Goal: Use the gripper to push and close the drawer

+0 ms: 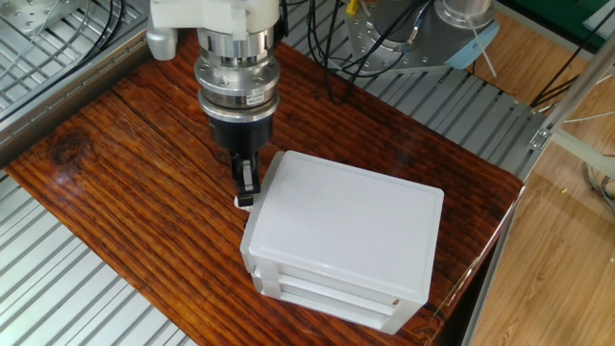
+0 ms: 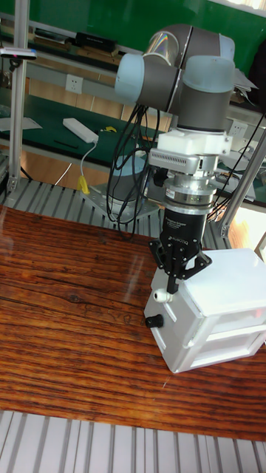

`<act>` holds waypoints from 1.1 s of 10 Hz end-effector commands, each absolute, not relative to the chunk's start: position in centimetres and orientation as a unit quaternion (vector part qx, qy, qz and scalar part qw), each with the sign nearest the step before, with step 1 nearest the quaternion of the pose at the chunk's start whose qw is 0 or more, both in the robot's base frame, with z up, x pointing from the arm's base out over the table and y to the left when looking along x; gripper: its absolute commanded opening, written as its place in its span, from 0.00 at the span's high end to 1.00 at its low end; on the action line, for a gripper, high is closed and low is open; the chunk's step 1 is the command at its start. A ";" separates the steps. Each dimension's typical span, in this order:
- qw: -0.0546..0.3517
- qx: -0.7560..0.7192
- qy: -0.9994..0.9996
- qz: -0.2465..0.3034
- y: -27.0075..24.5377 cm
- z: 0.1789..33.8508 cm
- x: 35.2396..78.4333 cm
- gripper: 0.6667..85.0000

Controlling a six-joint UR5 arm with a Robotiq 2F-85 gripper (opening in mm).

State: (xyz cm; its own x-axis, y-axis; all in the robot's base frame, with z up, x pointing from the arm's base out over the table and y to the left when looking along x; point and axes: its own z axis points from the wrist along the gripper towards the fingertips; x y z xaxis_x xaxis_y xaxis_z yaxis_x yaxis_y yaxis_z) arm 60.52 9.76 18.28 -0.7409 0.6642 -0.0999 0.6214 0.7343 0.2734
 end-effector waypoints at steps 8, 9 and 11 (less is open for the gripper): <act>0.092 0.350 0.923 0.130 11.5 18.7 60.0 1.00; 0.093 0.350 0.923 0.130 11.5 18.7 60.0 1.00; 0.090 0.350 0.924 0.129 10.8 18.8 60.1 1.00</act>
State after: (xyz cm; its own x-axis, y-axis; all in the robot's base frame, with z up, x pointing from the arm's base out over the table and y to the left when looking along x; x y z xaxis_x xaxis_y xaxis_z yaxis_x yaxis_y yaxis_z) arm 59.99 11.00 18.51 -0.7405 0.6663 -0.0877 0.6203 0.7279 0.2922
